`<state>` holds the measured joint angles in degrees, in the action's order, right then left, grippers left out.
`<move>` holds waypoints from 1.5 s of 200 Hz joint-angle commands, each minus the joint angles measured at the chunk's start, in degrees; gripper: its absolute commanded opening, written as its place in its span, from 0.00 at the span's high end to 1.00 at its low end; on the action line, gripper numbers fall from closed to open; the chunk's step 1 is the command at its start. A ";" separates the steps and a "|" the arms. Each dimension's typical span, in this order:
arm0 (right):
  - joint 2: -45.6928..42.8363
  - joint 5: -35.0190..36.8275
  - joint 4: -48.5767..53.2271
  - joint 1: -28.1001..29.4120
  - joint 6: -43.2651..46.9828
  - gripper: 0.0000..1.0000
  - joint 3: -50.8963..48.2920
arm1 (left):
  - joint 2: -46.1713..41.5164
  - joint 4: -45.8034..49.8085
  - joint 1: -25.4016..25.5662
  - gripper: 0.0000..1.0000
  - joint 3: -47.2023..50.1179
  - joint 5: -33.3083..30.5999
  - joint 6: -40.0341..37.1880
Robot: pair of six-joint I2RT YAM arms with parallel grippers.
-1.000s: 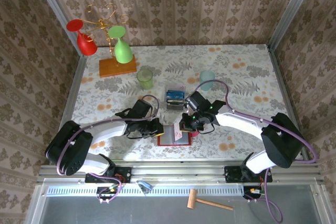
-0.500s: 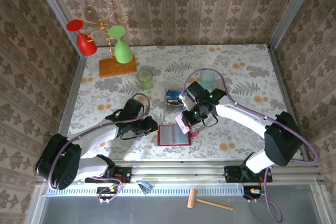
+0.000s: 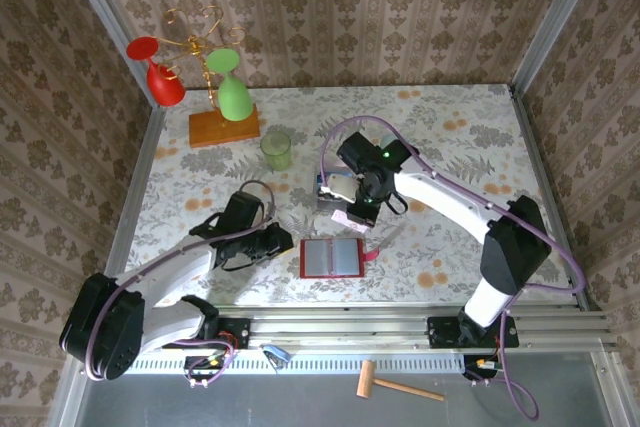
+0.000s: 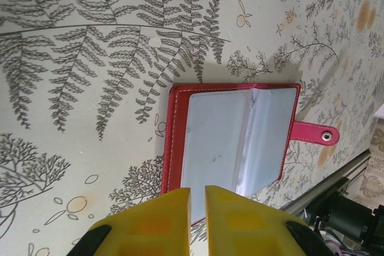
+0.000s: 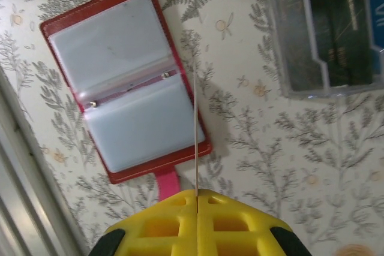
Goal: Take the credit cards out of the card holder
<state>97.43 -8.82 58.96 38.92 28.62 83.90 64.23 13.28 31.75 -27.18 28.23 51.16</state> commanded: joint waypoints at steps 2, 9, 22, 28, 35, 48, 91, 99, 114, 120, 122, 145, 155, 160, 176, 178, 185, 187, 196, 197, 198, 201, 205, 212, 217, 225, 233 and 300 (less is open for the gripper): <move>4.26 3.37 6.93 -1.50 7.40 1.00 6.68 | -2.11 2.49 -0.97 0.84 0.94 -1.21 -0.87; 5.75 3.52 7.94 -1.88 7.98 1.00 8.52 | -2.57 2.91 -1.22 0.83 1.21 -1.24 -0.88; 7.78 3.72 9.01 -2.56 9.06 1.00 11.90 | -3.50 3.34 -1.64 0.81 1.50 -1.33 -0.96; 8.62 3.77 9.30 -2.83 9.68 1.00 13.50 | -3.91 3.74 -1.92 0.80 1.51 -1.42 -0.97; 9.67 3.88 9.73 -3.17 10.31 1.00 15.22 | -4.42 4.23 -2.24 0.79 1.52 -1.52 -0.97; 11.78 4.07 10.99 -3.78 11.59 1.00 18.61 | -5.22 4.88 -2.86 0.78 1.43 -1.59 -0.97; 18.77 3.94 15.03 -6.44 14.84 1.00 30.12 | -6.13 7.04 -4.43 0.74 0.60 -2.12 -1.34; 20.00 4.06 15.44 -6.86 15.31 1.00 32.18 | -6.13 7.37 -4.63 0.74 0.28 -2.26 -1.62; 22.53 3.75 16.25 -7.48 16.33 1.00 35.98 | -6.24 7.65 -4.85 0.73 -0.06 -2.54 -1.68; 23.40 3.51 16.60 -7.67 16.70 1.00 37.43 | -6.42 7.62 -4.89 0.73 -0.19 -2.76 -1.66; 23.77 3.47 16.75 -7.70 16.81 1.00 37.89 | -6.42 7.64 -4.88 0.73 -0.16 -2.74 -1.61; 27.31 3.24 18.46 -8.31 18.11 1.00 43.25 | -7.18 7.95 -5.00 0.72 -0.17 -3.33 -1.02; 29.03 3.02 19.36 -8.63 18.57 1.00 45.91 | -7.33 8.08 -4.94 0.72 -0.20 -3.51 -0.80; 29.93 2.90 19.83 -8.76 18.76 1.00 47.47 | -7.43 8.16 -5.03 0.72 -0.20 -3.51 -0.76; 32.49 2.75 21.46 -9.16 19.32 1.00 51.68 | -7.40 8.73 -5.18 0.72 -0.24 -3.63 -0.63; 32.77 2.75 21.57 -9.25 19.34 1.00 52.17 | -7.44 8.72 -5.20 0.72 -0.24 -3.69 -0.64; 33.68 2.75 21.81 -9.43 19.54 1.00 53.64 | -7.38 8.86 -5.25 0.73 -0.29 -3.78 -0.70; 33.94 2.75 21.92 -9.46 19.59 1.00 54.00 | -7.43 8.87 -5.26 0.73 -0.32 -3.75 -0.64; 34.91 2.75 22.24 -9.58 19.82 1.00 55.57 | -7.44 9.18 -5.20 0.73 -0.40 -3.79 -0.70; 35.01 2.75 22.25 -9.62 19.86 1.00 55.76 | -7.44 9.24 -5.20 0.73 -0.41 -3.79 -0.70; 35.15 2.75 22.29 -9.63 19.92 1.00 55.89 | -7.45 9.23 -5.25 0.72 -0.41 -3.84 -0.66; 35.46 2.75 22.42 -9.65 19.97 1.00 56.23 | -7.41 9.36 -5.25 0.73 -0.42 -3.80 -0.67; 35.80 2.75 22.49 -9.71 20.12 1.00 56.92 | -7.45 9.47 -5.25 0.73 -0.47 -3.82 -0.70; 36.51 2.67 22.68 -9.73 20.38 1.00 57.72 | -7.40 9.69 -5.23 0.73 -0.53 -3.85 -0.70; 36.96 2.51 22.85 -9.73 20.50 1.00 58.28 | -7.40 9.86 -5.25 0.72 -0.53 -3.89 -0.71; 37.58 2.54 22.96 -9.74 20.70 1.00 58.97 | -7.39 9.93 -5.20 0.73 -0.53 -3.96 -0.62; 38.11 2.52 22.95 -9.74 20.81 1.00 59.47 | -7.51 9.93 -5.24 0.72 -0.51 -4.02 -0.62; 41.86 4.37 19.87 -9.78 20.98 1.00 60.25 | -7.05 9.60 -5.21 0.73 -0.33 -3.98 0.36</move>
<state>136.81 -5.96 78.37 29.50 48.31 142.52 57.52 21.50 26.89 -26.33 24.95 50.94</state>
